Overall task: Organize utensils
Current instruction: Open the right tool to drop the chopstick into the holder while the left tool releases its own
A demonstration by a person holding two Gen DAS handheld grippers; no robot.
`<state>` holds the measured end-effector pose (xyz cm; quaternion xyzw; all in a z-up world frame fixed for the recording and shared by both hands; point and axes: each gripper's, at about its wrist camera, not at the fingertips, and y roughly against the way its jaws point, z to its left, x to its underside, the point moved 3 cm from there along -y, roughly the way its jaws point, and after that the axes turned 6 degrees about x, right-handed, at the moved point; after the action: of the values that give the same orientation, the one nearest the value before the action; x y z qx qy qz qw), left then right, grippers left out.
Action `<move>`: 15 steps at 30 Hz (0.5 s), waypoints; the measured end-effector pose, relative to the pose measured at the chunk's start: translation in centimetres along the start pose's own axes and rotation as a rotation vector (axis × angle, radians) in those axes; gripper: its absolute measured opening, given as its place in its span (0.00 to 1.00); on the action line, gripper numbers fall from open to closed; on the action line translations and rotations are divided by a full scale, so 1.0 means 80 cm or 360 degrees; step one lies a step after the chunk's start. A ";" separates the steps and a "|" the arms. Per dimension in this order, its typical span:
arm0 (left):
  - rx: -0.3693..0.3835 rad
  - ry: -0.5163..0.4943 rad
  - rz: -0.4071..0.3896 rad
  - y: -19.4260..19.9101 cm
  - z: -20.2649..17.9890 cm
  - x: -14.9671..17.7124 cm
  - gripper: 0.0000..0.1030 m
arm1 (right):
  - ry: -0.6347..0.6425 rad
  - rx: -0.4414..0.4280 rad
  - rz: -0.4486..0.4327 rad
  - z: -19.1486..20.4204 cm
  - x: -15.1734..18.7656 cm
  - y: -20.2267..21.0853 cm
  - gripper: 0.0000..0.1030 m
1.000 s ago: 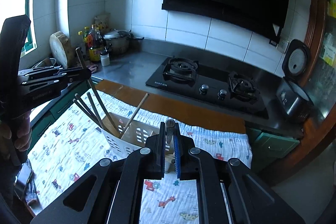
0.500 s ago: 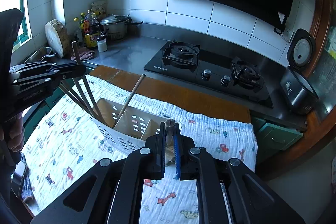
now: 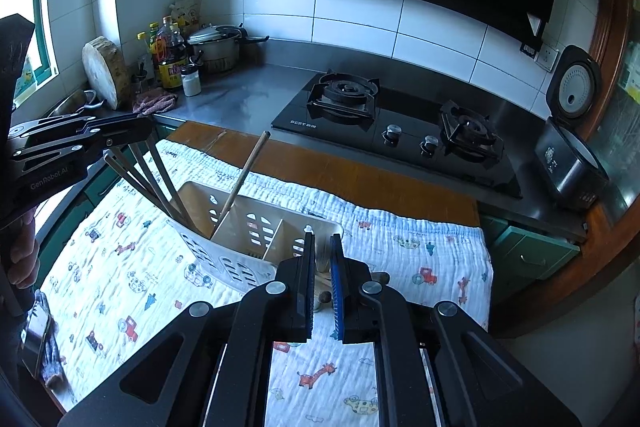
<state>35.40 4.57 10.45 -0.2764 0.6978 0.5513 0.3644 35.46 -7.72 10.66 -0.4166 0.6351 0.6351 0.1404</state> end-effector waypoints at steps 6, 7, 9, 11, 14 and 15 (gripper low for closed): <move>0.0003 -0.0009 -0.0004 0.007 -0.005 0.002 0.09 | -0.0012 -0.0004 -0.0030 -0.002 -0.002 0.011 0.09; 0.0000 -0.0012 -0.0010 0.009 -0.006 0.002 0.09 | -0.0018 0.0000 -0.0036 -0.002 -0.003 0.013 0.10; 0.0004 -0.0019 -0.0021 0.017 -0.007 0.003 0.14 | -0.0021 0.0001 -0.0049 -0.002 -0.003 0.019 0.16; -0.0003 -0.0021 -0.0033 0.024 -0.008 0.004 0.22 | -0.0019 0.0003 -0.0064 -0.001 -0.001 0.026 0.19; -0.0021 -0.0016 -0.0050 0.038 -0.010 0.008 0.30 | -0.0015 0.0012 -0.0087 0.002 0.001 0.039 0.24; -0.0028 -0.0013 -0.0055 0.043 -0.010 0.010 0.33 | -0.0018 0.0014 -0.0095 0.002 0.003 0.044 0.26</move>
<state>32.06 4.61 11.84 -0.2894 0.6864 0.5522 0.3744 32.76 -8.17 12.90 -0.4312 0.6244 0.6301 0.1648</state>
